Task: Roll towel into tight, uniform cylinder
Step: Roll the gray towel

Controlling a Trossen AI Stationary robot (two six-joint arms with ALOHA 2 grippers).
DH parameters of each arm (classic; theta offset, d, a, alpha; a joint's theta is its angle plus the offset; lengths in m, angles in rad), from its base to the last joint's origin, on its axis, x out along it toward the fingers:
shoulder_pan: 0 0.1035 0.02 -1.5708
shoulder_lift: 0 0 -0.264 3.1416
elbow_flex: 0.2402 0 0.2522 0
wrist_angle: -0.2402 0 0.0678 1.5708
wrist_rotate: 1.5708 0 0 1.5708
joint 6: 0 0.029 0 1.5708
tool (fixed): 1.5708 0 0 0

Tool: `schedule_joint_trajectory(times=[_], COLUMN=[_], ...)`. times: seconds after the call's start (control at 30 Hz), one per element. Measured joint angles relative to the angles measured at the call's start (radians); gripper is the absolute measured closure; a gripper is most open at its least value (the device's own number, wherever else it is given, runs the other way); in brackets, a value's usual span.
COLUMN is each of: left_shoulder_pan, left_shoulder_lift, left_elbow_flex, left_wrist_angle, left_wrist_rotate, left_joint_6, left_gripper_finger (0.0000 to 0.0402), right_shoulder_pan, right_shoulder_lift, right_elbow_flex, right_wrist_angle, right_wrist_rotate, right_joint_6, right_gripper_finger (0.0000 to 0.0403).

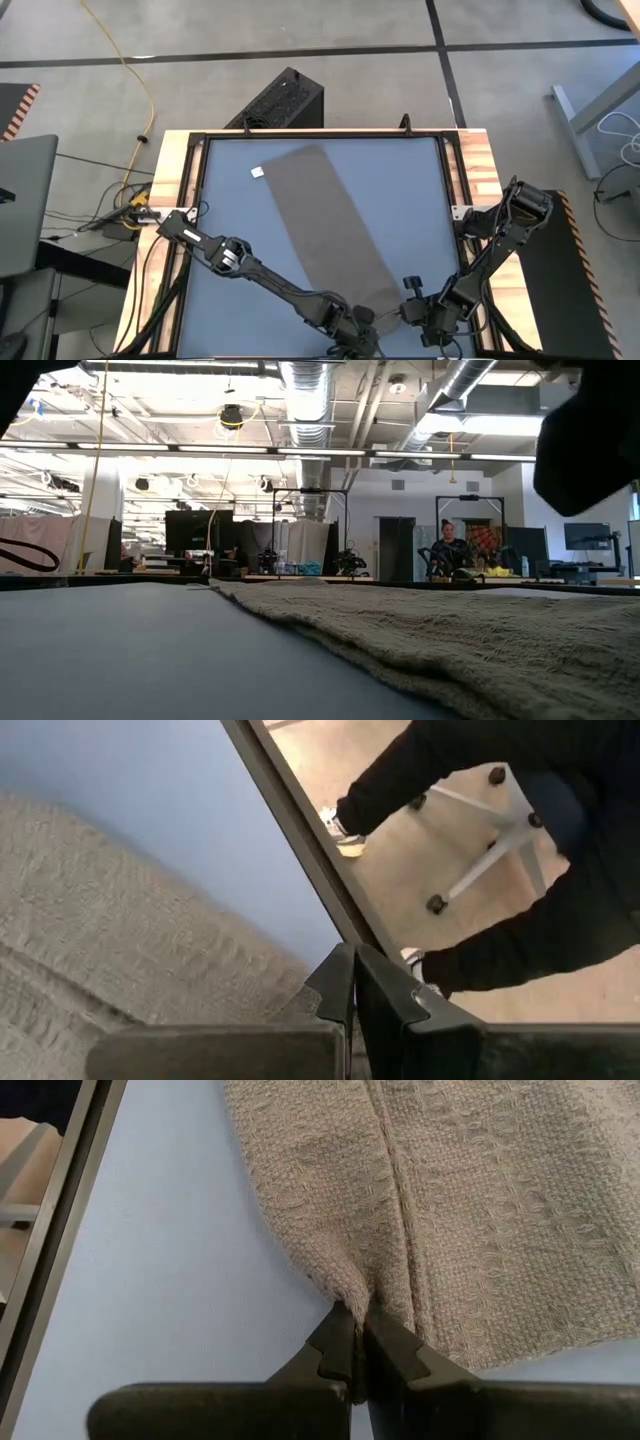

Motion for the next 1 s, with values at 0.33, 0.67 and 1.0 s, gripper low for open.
schedule_joint_trajectory(times=[0.33,0.67,1.0], left_shoulder_pan=[0.0,0.0,-0.005], left_shoulder_lift=[-0.014,-0.022,-0.023], left_elbow_flex=[0.001,0.0,-0.018], left_wrist_angle=[-0.12,-0.193,-0.217], left_wrist_rotate=[0.001,-0.015,-0.085], left_joint_6=[0.001,0.0,0.001], left_gripper_finger=[0.04,0.04,0.0401], right_shoulder_pan=[0.0,0.002,-0.012], right_shoulder_lift=[0.0,0.0,-0.044], right_elbow_flex=[0.0,0.0,-0.002], right_wrist_angle=[0.002,0.003,-0.006], right_wrist_rotate=[-0.019,-0.029,-0.108], right_joint_6=[0.01,0.033,0.1], right_gripper_finger=[0.037,0.037,0.037])
